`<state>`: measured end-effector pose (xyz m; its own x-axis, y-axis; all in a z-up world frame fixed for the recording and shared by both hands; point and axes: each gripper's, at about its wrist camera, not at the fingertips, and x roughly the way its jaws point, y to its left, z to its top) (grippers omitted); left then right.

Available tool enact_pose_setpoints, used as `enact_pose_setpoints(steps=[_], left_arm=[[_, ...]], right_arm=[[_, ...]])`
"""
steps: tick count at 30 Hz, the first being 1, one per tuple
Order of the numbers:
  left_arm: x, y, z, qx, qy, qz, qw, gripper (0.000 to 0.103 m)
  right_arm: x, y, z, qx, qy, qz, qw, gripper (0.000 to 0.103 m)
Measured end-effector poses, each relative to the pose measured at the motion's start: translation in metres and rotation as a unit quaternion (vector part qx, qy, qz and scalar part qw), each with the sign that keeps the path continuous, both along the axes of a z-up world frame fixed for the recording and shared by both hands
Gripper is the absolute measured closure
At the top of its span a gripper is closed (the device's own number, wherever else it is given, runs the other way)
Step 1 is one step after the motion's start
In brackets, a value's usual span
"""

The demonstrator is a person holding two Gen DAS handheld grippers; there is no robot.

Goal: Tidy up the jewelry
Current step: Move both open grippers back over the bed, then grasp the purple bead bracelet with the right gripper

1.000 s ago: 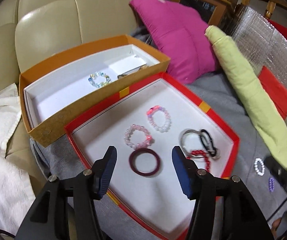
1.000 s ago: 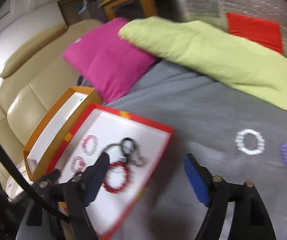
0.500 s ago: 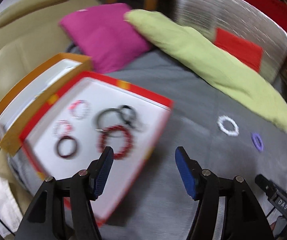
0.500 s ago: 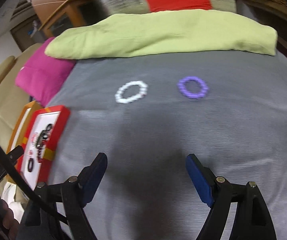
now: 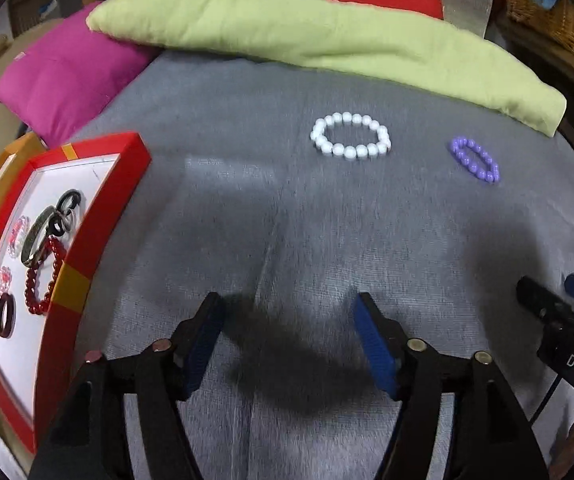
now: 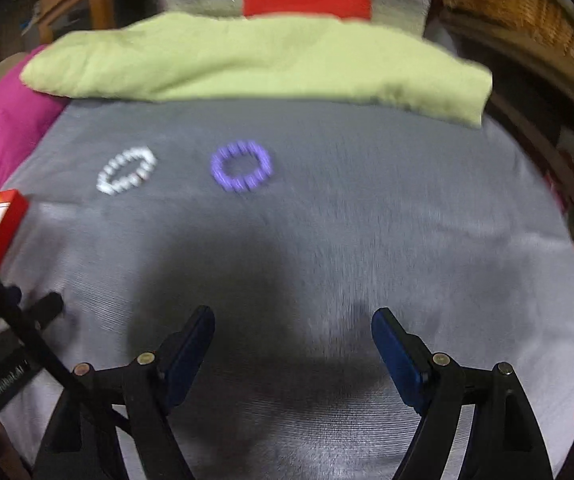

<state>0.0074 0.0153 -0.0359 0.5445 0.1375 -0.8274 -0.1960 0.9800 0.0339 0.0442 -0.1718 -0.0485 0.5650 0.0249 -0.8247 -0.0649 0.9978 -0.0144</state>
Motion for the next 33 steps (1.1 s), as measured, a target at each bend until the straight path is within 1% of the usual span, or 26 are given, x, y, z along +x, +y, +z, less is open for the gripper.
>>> enact_pose_setpoints(steps=[1, 2, 3, 5, 11, 18, 21, 25, 26, 27, 28, 29, 30, 32, 33], left_arm=[[0.0, 0.0, -0.001, 0.003, 0.0, 0.003, 1.0, 0.026], [0.0, 0.0, -0.002, 0.003, -0.001, 0.004, 1.0, 0.023], [-0.001, 0.0, -0.002, 0.004, -0.006, 0.006, 1.0, 0.021], [-0.004, -0.001, -0.003, 0.008, -0.012, 0.01, 0.9998, 0.018], [-0.008, 0.001, -0.004, 0.009, -0.016, 0.016, 0.9997, 0.012], [-0.013, 0.005, -0.007, 0.007, -0.018, 0.023, 0.9995, 0.006], [-0.014, 0.006, -0.007, 0.004, -0.017, 0.025, 0.9995, 0.005], [-0.012, 0.007, -0.007, 0.003, -0.014, 0.024, 0.9996, 0.005], [-0.011, 0.007, -0.007, 0.003, -0.014, 0.025, 0.9996, 0.004], [-0.011, 0.007, -0.007, 0.003, -0.013, 0.025, 0.9996, 0.004], [-0.01, 0.007, -0.007, 0.002, -0.012, 0.026, 0.9996, 0.004], [-0.01, 0.007, -0.007, 0.002, -0.011, 0.026, 0.9996, 0.004], [-0.009, 0.007, -0.007, 0.001, -0.01, 0.026, 0.9996, 0.004], [-0.007, 0.008, -0.007, -0.001, -0.008, 0.026, 0.9996, 0.004], [-0.006, 0.009, -0.007, -0.002, -0.007, 0.026, 0.9996, 0.004]], right_arm=[[0.0, 0.0, 0.001, 0.003, -0.01, -0.004, 1.0, 0.012], [0.003, 0.001, -0.002, 0.006, -0.003, -0.004, 1.0, 0.003], [0.005, 0.002, -0.003, 0.007, 0.001, -0.002, 1.0, 0.0], [0.004, 0.002, -0.003, 0.003, -0.006, -0.003, 1.0, 0.0], [0.002, 0.0, 0.0, 0.004, -0.01, -0.001, 1.0, 0.0], [-0.005, 0.002, -0.005, 0.003, -0.024, 0.007, 1.0, 0.0], [-0.005, 0.0, -0.004, 0.007, -0.012, 0.011, 1.0, 0.0], [-0.003, -0.007, 0.003, 0.026, 0.011, 0.008, 1.0, 0.0], [-0.002, -0.008, 0.006, 0.036, 0.014, 0.01, 0.999, 0.003], [0.0, -0.009, 0.01, 0.043, 0.014, 0.011, 0.999, 0.012], [0.003, -0.01, 0.014, 0.048, 0.016, 0.011, 0.999, 0.018], [0.009, -0.012, 0.019, 0.053, 0.02, 0.008, 0.998, 0.026], [0.015, -0.013, 0.023, 0.059, 0.025, 0.006, 0.998, 0.03], [0.036, -0.015, 0.033, 0.069, 0.032, 0.001, 0.997, 0.031], [0.045, -0.015, 0.037, 0.068, 0.032, -0.004, 0.997, 0.036]])
